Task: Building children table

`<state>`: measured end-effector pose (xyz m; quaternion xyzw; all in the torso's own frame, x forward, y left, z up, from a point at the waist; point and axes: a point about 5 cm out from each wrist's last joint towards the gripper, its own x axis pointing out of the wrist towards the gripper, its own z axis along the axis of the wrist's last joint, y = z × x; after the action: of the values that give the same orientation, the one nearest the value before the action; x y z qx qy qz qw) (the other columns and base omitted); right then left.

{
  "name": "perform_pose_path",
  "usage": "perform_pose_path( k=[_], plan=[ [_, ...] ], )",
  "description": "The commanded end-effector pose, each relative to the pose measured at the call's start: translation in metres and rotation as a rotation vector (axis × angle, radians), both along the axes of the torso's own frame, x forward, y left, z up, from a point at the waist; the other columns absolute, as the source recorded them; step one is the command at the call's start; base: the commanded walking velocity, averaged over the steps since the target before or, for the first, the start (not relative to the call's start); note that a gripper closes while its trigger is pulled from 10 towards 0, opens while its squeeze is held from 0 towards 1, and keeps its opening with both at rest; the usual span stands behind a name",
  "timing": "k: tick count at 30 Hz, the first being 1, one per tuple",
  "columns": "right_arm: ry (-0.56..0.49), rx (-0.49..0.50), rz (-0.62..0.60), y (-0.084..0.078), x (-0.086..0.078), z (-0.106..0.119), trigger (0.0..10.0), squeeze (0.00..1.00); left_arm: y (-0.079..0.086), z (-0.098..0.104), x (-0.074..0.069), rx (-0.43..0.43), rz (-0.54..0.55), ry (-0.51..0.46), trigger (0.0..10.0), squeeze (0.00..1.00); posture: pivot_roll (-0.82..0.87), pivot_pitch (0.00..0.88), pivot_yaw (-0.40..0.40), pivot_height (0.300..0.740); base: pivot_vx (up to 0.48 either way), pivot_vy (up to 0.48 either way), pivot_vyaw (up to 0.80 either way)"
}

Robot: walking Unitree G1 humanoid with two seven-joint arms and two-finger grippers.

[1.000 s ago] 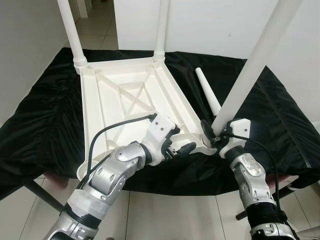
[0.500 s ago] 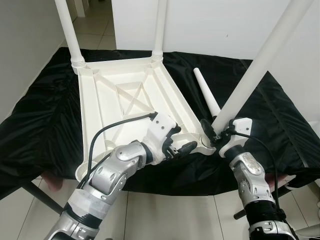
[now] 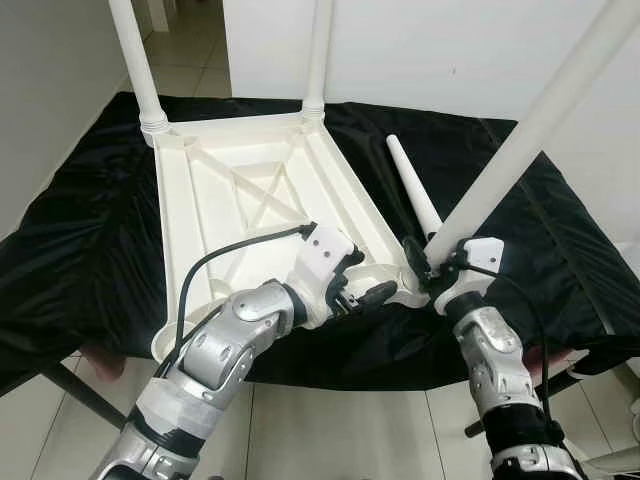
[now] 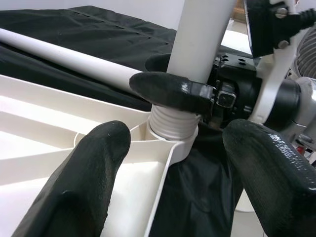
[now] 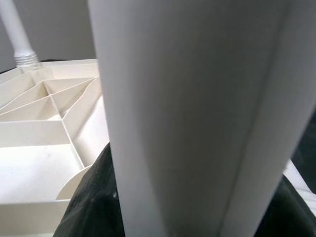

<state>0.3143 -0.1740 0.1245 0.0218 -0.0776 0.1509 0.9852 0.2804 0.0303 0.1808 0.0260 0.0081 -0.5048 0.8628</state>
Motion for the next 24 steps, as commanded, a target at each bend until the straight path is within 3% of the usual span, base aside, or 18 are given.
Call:
perform_pose_path(
  k=[1, 6, 20, 24],
  plan=[
    [0.228, -0.03, 0.043, 0.008, -0.013, -0.046, 10.0, 0.0, 0.0, 0.002, -0.001, 0.005, -0.007, -0.003, 10.0, 0.0, 0.02, 0.09, -0.023, 0.74, 0.0, 0.0, 0.0],
    [0.244, -0.024, -0.01, 0.005, -0.01, -0.046, 10.0, 0.0, -0.001, 0.003, -0.001, 0.003, -0.009, -0.003, 10.0, 0.0, 0.02, 0.089, -0.024, 0.74, 0.0, 0.0, 0.0],
    [0.239, -0.011, -0.003, 0.013, -0.007, -0.043, 10.0, 0.0, -0.001, 0.004, 0.0, 0.002, -0.008, -0.004, 10.0, 0.0, 0.02, 0.087, -0.021, 0.74, 0.0, 0.0, 0.0],
    [0.216, 0.016, -0.085, 0.022, -0.007, -0.039, 10.0, 0.0, -0.001, 0.004, 0.0, 0.003, -0.009, -0.003, 10.0, 0.0, 0.02, 0.087, -0.023, 0.74, 0.0, 0.0, 0.0]
  ],
)
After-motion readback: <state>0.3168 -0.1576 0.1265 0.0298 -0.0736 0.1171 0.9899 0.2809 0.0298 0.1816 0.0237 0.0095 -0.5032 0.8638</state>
